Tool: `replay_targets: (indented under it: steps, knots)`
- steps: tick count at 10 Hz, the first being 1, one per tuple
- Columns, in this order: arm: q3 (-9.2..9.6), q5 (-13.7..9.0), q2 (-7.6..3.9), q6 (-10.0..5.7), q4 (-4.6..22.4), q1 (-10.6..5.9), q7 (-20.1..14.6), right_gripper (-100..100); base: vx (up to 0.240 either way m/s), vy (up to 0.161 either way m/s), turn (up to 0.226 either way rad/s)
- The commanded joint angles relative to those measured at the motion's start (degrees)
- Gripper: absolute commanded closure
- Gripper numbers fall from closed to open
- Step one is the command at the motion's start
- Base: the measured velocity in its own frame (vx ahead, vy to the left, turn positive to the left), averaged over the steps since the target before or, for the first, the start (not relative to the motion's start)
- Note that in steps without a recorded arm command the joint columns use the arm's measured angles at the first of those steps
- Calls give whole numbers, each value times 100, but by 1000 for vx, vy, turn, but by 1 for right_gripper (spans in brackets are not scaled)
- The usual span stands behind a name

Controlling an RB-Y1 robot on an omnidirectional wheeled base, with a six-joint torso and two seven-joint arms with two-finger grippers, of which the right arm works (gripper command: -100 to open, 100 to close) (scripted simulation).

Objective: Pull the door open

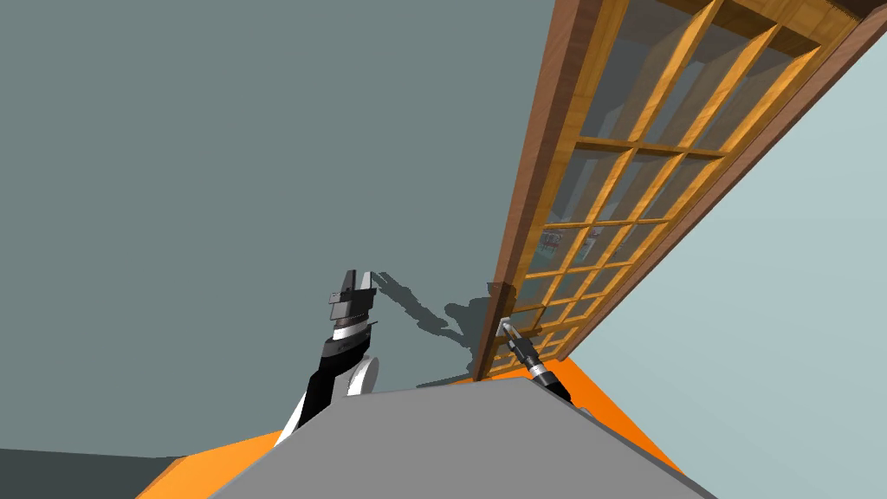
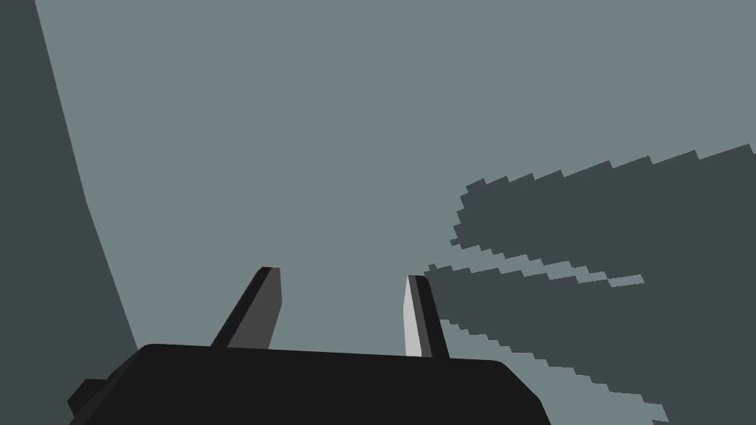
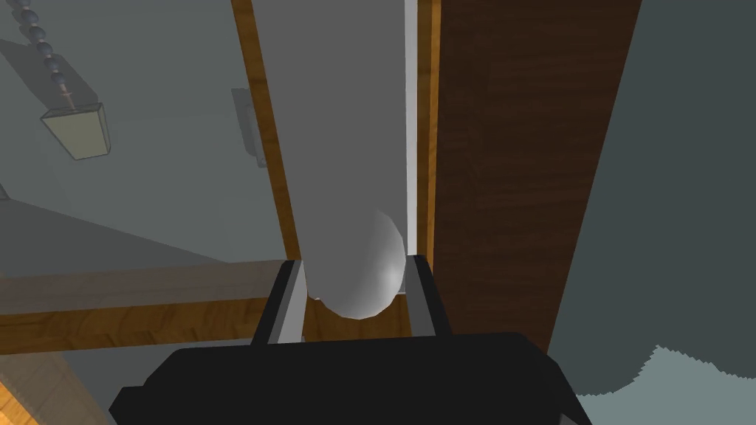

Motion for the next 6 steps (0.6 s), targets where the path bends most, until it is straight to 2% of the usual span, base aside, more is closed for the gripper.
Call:
replay_targets:
  steps: [1,4,5,6]
  knots:
    - [30,15,29,-5,-4,-13,1,100,-4,-14,12]
    - [30,15,29,-5,-4,-13,1,100,0,0,0]
    - [41,-85,10,6,-7,-13,-186,100,-46,-20,98]
    - [48,-108,10,10,-7,-15,-234,100,-67,-36,114]
